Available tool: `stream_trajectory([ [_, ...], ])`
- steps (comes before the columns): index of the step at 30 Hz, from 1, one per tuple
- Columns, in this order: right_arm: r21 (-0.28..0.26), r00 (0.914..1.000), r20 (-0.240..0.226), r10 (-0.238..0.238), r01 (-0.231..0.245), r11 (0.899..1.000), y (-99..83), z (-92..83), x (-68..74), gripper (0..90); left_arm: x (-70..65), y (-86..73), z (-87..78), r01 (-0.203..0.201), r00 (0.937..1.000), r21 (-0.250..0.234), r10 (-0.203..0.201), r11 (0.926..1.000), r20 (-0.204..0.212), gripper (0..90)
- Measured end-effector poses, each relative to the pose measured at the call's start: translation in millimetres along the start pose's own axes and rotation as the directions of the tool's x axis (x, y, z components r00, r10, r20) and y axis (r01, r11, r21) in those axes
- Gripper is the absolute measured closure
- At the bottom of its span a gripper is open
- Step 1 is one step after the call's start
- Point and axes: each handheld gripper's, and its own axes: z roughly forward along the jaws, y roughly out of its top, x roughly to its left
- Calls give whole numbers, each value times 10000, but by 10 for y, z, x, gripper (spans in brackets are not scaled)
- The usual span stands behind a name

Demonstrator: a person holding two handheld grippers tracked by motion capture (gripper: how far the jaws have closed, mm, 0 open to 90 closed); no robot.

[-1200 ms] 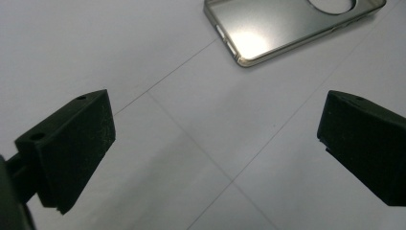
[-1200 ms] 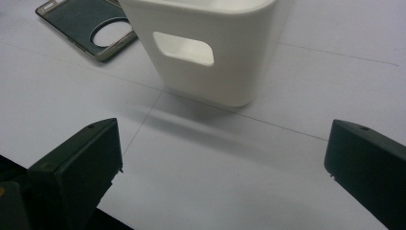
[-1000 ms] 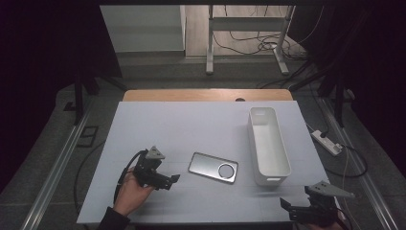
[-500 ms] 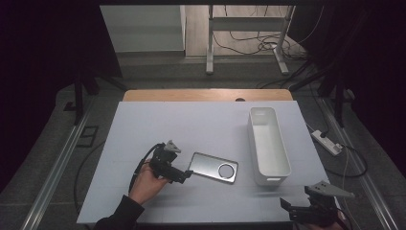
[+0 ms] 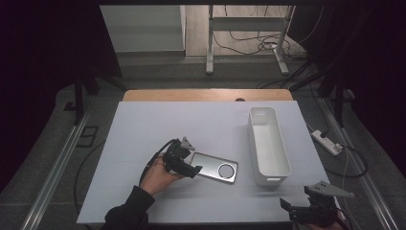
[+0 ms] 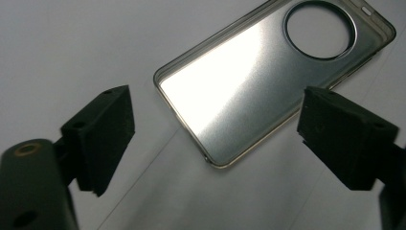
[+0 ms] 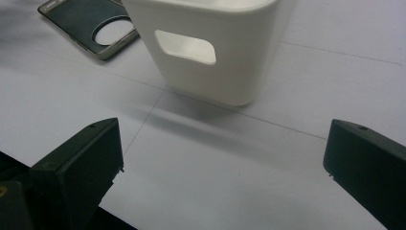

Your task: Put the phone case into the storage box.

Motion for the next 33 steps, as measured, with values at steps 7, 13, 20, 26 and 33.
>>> stream_trajectory([
  [7, 13, 10000, -36, -9, 9, 10000, 0, 2, 2, 4, -12, 73, 85, -38, 9992, 243, 28, 9997, 388, 521],
  [13, 36, 10000, -84, -45, 45, 10000, 1, 3, 3, 5, 2, 132, 134, -27, 9983, 396, 4, 9992, 579, 726],
  [20, 72, 9999, -116, -30, 31, 10000, 2, 3, 0, 6, 11, 191, 215, 28, 9972, 751, -84, 9972, 745, 888],
  [26, 45, 9998, -178, -55, 56, 10000, 0, 2, 1, 6, 26, 146, 237, -860, 9961, 1074, 834, 9905, 282, 888],
  [33, 78, 9998, -167, -55, 56, 10000, 2, 3, 0, 6, 59, 54, 256, -422, 9979, 1042, 369, 9937, 525, 889],
])
